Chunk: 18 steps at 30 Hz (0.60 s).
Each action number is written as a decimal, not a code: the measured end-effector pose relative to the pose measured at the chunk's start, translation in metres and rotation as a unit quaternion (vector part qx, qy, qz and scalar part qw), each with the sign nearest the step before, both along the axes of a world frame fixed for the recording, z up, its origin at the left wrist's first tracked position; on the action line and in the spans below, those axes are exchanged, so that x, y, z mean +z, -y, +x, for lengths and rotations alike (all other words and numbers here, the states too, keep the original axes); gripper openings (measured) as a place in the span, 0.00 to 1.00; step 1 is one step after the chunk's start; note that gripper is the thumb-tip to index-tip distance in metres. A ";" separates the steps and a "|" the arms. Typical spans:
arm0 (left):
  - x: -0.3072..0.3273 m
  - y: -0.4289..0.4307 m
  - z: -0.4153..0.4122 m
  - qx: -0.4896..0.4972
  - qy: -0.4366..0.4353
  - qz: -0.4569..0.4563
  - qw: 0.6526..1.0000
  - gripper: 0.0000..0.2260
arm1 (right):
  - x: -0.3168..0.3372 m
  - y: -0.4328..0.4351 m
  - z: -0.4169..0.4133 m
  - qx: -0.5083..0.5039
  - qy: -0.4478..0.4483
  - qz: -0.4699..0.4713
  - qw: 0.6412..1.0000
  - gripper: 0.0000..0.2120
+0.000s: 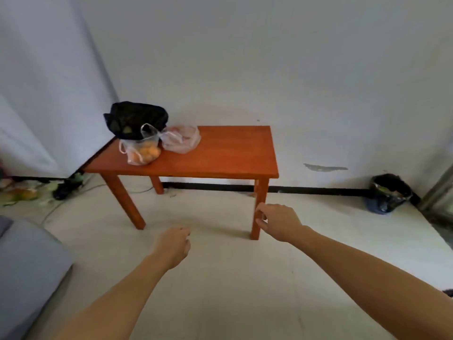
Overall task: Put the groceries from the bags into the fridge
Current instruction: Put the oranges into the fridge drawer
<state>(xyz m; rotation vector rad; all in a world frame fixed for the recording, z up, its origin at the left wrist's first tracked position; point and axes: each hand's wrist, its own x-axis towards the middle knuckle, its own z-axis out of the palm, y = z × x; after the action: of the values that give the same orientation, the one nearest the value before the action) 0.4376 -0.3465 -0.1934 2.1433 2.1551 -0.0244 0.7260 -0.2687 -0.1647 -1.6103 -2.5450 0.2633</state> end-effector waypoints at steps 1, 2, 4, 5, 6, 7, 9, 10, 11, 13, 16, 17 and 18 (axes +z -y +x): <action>0.003 -0.001 -0.026 0.021 0.004 0.001 1.000 0.11 | -0.001 -0.012 -0.030 0.012 -0.001 -0.011 1.000 0.13; 0.006 -0.002 -0.049 0.039 0.003 0.000 0.999 0.11 | -0.002 -0.022 -0.057 0.027 0.001 -0.020 0.999 0.13; 0.008 -0.007 -0.090 0.066 0.000 -0.005 0.998 0.12 | -0.004 -0.041 -0.108 0.061 0.008 -0.028 0.998 0.14; 0.008 -0.010 -0.108 0.077 -0.001 -0.007 0.997 0.12 | -0.005 -0.050 -0.131 0.079 0.012 -0.028 0.996 0.14; 0.008 -0.014 -0.124 0.089 -0.002 -0.012 0.996 0.12 | -0.006 -0.061 -0.152 0.094 0.014 -0.027 0.995 0.14; 0.006 -0.019 -0.139 0.098 -0.002 -0.017 0.995 0.13 | -0.007 -0.072 -0.171 0.107 0.014 -0.027 0.994 0.14; 0.001 -0.033 -0.163 0.110 -0.001 -0.021 0.994 0.13 | -0.011 -0.097 -0.206 0.131 0.016 -0.028 0.991 0.13; -0.002 -0.043 -0.174 0.115 0.004 -0.019 0.993 0.13 | -0.013 -0.111 -0.222 0.140 0.018 -0.029 0.990 0.13; -0.005 -0.054 -0.184 0.120 0.011 -0.016 0.993 0.12 | -0.015 -0.126 -0.237 0.148 0.020 -0.031 0.988 0.14; -0.008 -0.082 -0.206 0.125 0.021 -0.007 0.992 0.12 | -0.022 -0.161 -0.266 0.158 0.017 -0.038 0.987 0.14; -0.011 -0.134 -0.239 0.131 0.030 0.014 0.991 0.12 | -0.032 -0.221 -0.306 0.163 0.006 -0.046 0.985 0.14; -0.011 -0.151 -0.251 0.137 0.036 0.016 0.990 0.12 | -0.034 -0.241 -0.319 0.162 0.002 -0.050 0.986 0.14; -0.010 -0.167 -0.262 0.141 0.041 0.014 0.989 0.12 | -0.035 -0.261 -0.332 0.159 -0.001 -0.056 0.986 0.14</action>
<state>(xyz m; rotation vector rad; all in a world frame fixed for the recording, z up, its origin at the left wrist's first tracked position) 0.1756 -0.1795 -0.2038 1.7976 2.3979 0.1144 0.3940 -0.0076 -0.1993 -1.2248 -2.8249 0.4421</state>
